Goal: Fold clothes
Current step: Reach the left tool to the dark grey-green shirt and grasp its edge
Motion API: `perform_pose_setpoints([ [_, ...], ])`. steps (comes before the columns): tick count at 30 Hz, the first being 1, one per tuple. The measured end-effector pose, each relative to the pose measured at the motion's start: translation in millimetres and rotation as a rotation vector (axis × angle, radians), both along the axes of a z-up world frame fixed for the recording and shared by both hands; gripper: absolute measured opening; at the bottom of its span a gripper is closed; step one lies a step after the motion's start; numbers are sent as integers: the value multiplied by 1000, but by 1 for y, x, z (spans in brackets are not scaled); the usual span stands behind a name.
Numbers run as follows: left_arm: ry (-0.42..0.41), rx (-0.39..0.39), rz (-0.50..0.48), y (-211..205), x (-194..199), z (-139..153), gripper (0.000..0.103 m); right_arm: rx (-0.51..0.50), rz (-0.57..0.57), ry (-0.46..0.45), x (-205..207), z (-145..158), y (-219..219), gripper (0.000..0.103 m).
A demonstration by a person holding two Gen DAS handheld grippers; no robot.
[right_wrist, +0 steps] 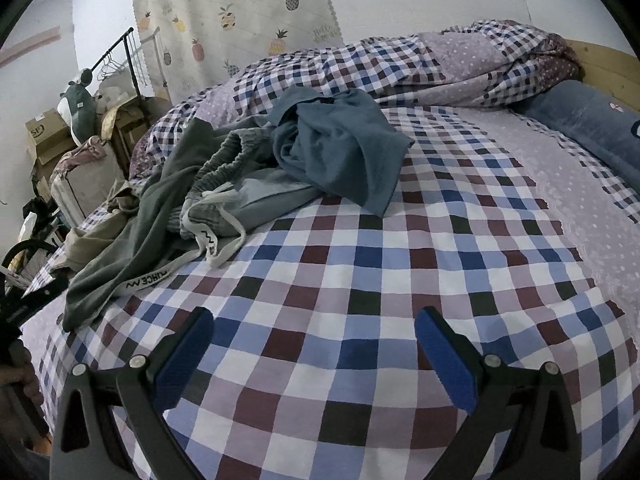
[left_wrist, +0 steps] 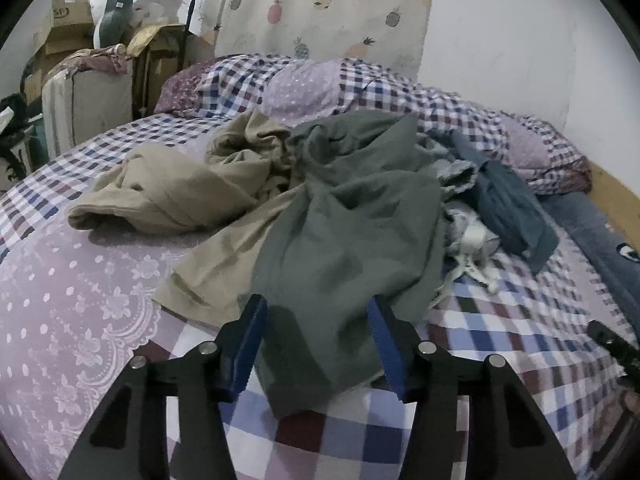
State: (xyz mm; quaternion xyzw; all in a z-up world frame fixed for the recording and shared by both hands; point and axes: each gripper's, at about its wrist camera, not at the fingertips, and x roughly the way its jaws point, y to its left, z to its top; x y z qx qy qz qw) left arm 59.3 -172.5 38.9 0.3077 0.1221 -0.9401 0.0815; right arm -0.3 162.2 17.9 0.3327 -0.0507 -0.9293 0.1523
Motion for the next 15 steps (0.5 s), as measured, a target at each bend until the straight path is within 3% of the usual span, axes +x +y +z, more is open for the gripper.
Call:
perform_pose_setpoints([
  [11,-34,-36,43,-2,-11,-11,56,-15,-1,-2,1,3,4,103],
  [12,-36,-32,42,-2,-11,-10,52,-16,0,-1,1,3,4,103],
  [14,-36,-20,41,-1,-10,-9,23,-16,0,0,2,4,5,103],
  [15,-32,-9,40,0,-10,-8,21,-17,-1,1,2,5,6,103],
])
